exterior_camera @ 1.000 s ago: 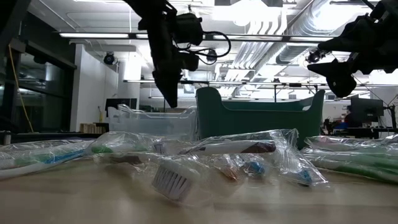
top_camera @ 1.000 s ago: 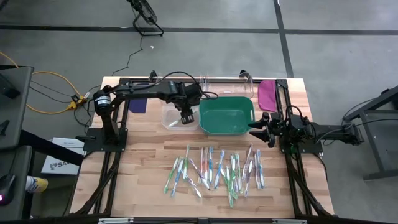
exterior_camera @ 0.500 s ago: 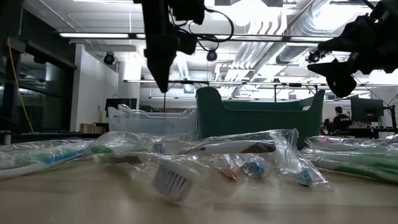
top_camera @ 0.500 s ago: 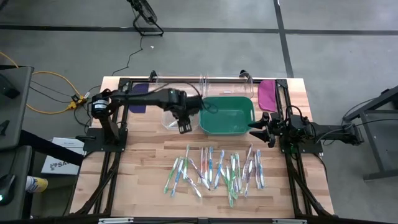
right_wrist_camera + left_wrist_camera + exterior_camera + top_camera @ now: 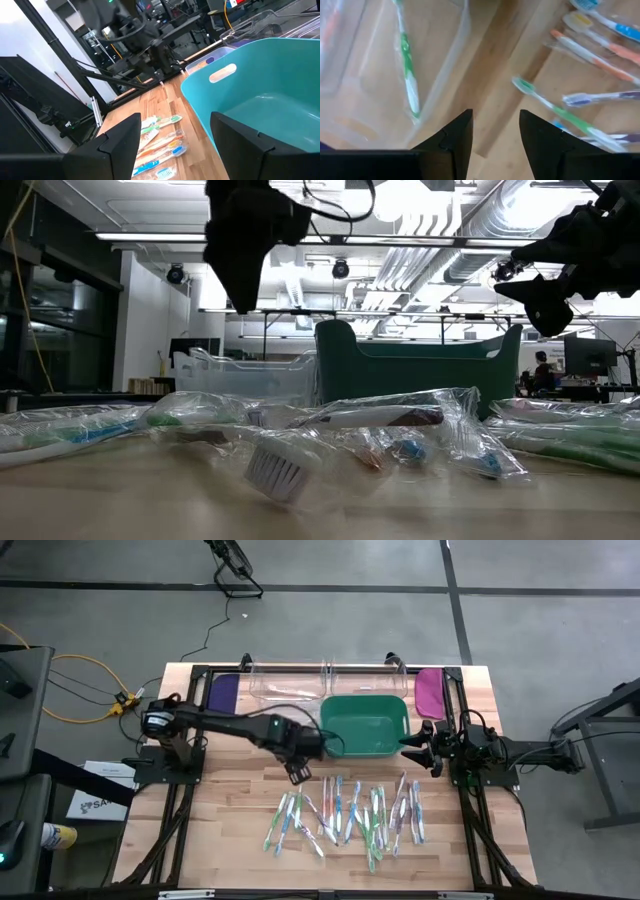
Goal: Pick & Place Toothbrushes
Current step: Put the green toothbrush into the white bin
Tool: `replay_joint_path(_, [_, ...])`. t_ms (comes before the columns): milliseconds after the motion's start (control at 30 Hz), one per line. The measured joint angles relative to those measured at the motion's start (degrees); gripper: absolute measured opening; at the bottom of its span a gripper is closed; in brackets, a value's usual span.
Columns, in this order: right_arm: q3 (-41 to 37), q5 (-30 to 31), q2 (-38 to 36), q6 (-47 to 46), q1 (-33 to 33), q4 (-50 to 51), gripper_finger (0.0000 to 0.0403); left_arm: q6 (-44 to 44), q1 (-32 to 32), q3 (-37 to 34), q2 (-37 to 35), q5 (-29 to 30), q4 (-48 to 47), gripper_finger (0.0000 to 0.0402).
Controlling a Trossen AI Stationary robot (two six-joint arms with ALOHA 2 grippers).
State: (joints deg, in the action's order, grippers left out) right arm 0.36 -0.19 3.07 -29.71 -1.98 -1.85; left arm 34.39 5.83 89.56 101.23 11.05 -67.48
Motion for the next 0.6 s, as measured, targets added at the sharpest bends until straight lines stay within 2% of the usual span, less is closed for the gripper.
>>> replay_joint_path(400, [0.0,0.0,0.0,0.0,0.0,0.0,0.0233,23.9,10.3,-0.1,1.1,1.3,-3.7,0.0155])
replay_joint_path(600, [0.0,0.0,0.0,0.0,0.0,0.1,0.0233,29.5,14.5,-0.1,3.4,1.5,-4.4,0.0155])
